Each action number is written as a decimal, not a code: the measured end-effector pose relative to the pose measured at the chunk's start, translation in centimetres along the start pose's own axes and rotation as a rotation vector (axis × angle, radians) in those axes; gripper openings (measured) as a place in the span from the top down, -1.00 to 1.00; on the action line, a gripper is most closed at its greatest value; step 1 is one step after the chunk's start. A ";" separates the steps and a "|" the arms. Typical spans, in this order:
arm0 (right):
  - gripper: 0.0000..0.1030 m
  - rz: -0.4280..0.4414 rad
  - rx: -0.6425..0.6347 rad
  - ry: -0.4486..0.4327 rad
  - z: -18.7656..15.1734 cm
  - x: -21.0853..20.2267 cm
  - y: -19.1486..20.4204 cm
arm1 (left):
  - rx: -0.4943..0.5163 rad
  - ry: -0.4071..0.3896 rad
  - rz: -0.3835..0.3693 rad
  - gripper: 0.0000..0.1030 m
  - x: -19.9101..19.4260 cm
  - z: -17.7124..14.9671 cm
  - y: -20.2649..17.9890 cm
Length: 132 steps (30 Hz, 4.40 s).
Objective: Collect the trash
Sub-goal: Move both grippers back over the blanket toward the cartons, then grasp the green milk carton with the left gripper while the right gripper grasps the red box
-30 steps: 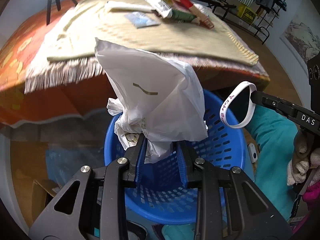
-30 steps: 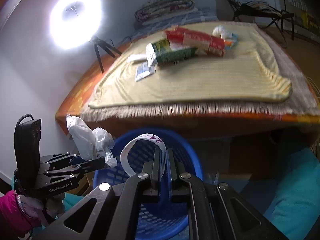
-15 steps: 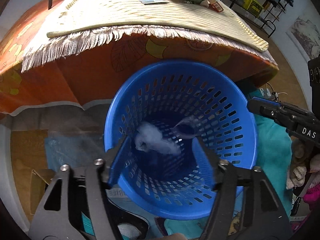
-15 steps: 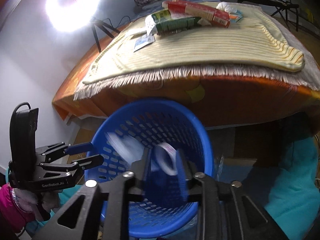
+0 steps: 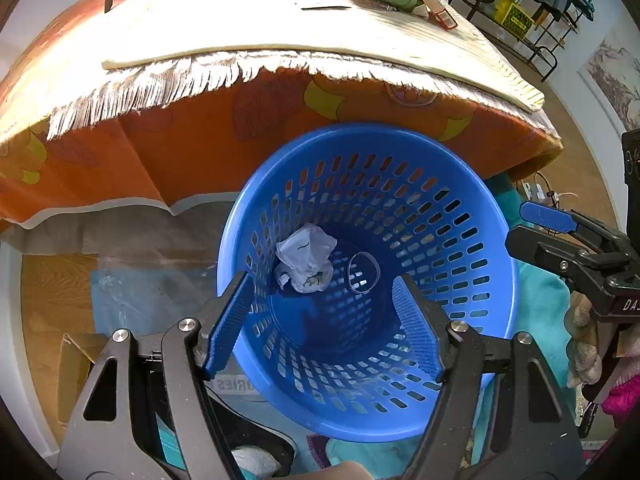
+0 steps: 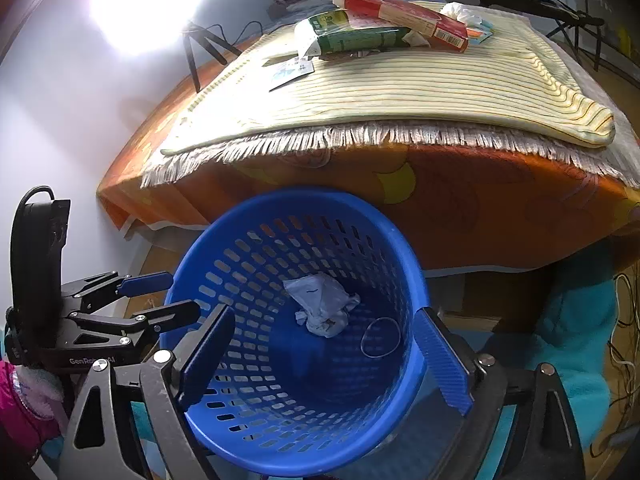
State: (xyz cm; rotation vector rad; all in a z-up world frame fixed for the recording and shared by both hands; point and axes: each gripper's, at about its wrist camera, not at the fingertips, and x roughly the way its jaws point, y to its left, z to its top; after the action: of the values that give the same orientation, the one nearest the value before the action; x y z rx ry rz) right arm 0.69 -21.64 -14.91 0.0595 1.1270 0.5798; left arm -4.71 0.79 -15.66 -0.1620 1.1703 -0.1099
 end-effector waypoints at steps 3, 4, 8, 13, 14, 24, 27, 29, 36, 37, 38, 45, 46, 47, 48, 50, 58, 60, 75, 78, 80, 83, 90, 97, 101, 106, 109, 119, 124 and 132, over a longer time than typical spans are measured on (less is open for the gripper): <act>-0.88 -0.008 0.003 -0.010 0.2 -0.1 0.0 | 0.006 -0.006 0.006 -0.45 -0.2 0.1 -0.2; -0.89 -0.010 0.004 -0.015 0.2 -0.2 -0.1 | 0.007 -0.007 0.009 -0.45 -0.2 0.1 -0.2; -0.91 -0.011 0.012 -0.039 0.4 -0.7 -0.4 | 0.005 -0.012 0.012 -0.45 -0.3 0.4 -0.3; -0.92 -0.019 0.022 -0.086 1.1 -1.3 -1.2 | 0.014 -0.019 0.019 -0.45 -0.9 1.7 -0.6; -0.92 -0.022 0.022 -0.099 1.3 -1.6 -1.3 | 0.011 -0.021 0.016 -0.45 -1.0 2.2 -0.7; -0.99 -0.102 -0.060 -0.238 4.6 -4.3 -3.3 | 0.037 -0.070 0.004 -0.45 -3.2 8.9 -1.8; -0.99 -0.156 -0.116 -0.279 6.6 -5.4 -4.0 | 0.051 -0.103 0.015 -0.45 -3.8 11.4 -2.0; -0.99 -0.180 -0.145 -0.292 7.7 -5.9 -4.3 | 0.054 -0.126 0.021 -0.45 -3.9 12.9 -2.2; -0.99 -0.236 -0.268 -0.314 12.9 -5.2 -4.3 | 0.011 -0.152 -0.013 -0.45 -3.1 17.9 -1.2; -0.99 -0.243 -0.292 -0.310 13.6 -4.7 -4.2 | -0.002 -0.150 -0.024 -0.45 -2.8 18.6 -1.0; -0.99 -0.250 -0.316 -0.304 14.5 -4.0 -4.2 | -0.014 -0.148 -0.032 -0.45 -2.6 19.1 -0.9; -0.86 -0.294 -0.389 -0.260 18.4 0.7 -4.4 | -0.060 -0.133 -0.076 -0.45 -0.5 22.7 -0.1; -0.86 -0.297 -0.390 -0.258 19.0 1.2 -4.5 | -0.072 -0.130 -0.081 -0.45 -0.1 23.3 0.1; -0.86 -0.305 -0.393 -0.256 19.6 1.9 -4.7 | -0.083 -0.127 -0.085 -0.45 0.2 23.7 0.3; -0.85 -0.312 -0.395 -0.256 20.0 2.3 -4.8 | -0.092 -0.123 -0.090 -0.45 0.7 24.2 0.5; -0.84 -0.316 -0.393 -0.257 21.0 3.2 -5.1 | -0.101 -0.114 -0.094 -0.45 1.6 25.1 0.8; -0.85 -0.279 -0.402 -0.229 24.1 5.8 -6.1 | -0.129 -0.076 -0.141 -0.29 4.4 27.3 1.0; -0.94 -0.277 -0.425 -0.223 24.5 6.0 -6.2 | -0.141 -0.067 -0.150 -0.28 5.1 27.8 1.1; -0.48 -0.074 -0.193 -0.187 28.6 5.4 -10.9 | -0.082 -0.128 -0.193 0.34 4.9 29.2 -0.8; -0.40 -0.028 -0.113 -0.191 29.4 4.8 -12.5 | -0.054 -0.156 -0.185 0.37 4.2 29.5 -1.6; -0.29 -0.018 -0.074 -0.199 29.9 4.3 -13.5 | -0.036 -0.173 -0.179 0.39 3.7 29.7 -2.2; -0.11 -0.028 -0.052 -0.199 30.6 4.2 -14.5 | -0.003 -0.200 -0.176 0.42 3.2 30.1 -3.4; 0.03 -0.071 -0.117 -0.200 31.6 4.8 -13.9 | 0.040 -0.217 -0.170 0.42 3.4 30.1 -5.4; 0.11 -0.023 -0.051 -0.199 31.9 3.8 -15.5 | 0.072 -0.255 -0.197 0.50 1.9 30.2 -6.9; 0.14 -0.018 -0.008 -0.193 31.8 2.8 -17.4 | 0.136 -0.284 -0.218 0.59 0.6 29.1 -9.3; 0.15 -0.003 0.022 -0.195 31.6 1.3 -19.3 | 0.222 -0.312 -0.215 0.63 0.3 28.6 -12.6; 0.15 -0.020 0.022 -0.201 31.8 0.7 -19.6 | 0.239 -0.323 -0.221 0.63 0.4 29.2 -13.8; 0.40 -0.111 -0.030 -0.167 32.8 0.3 -20.3 | 0.186 -0.267 -0.213 0.55 3.8 31.1 -14.7; 0.42 -0.116 -0.043 -0.157 32.8 1.2 -20.4 | 0.177 -0.291 -0.186 0.53 4.6 31.9 -14.6; 0.67 -0.124 -0.062 -0.158 32.7 2.4 -19.4 | 0.154 -0.322 -0.197 0.52 5.0 33.0 -13.9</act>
State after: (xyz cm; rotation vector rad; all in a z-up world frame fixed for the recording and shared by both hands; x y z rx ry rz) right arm 37.51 -29.20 -8.81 -0.0176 0.9514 0.4897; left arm 27.65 -11.45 -5.06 -0.1522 0.8190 -0.3348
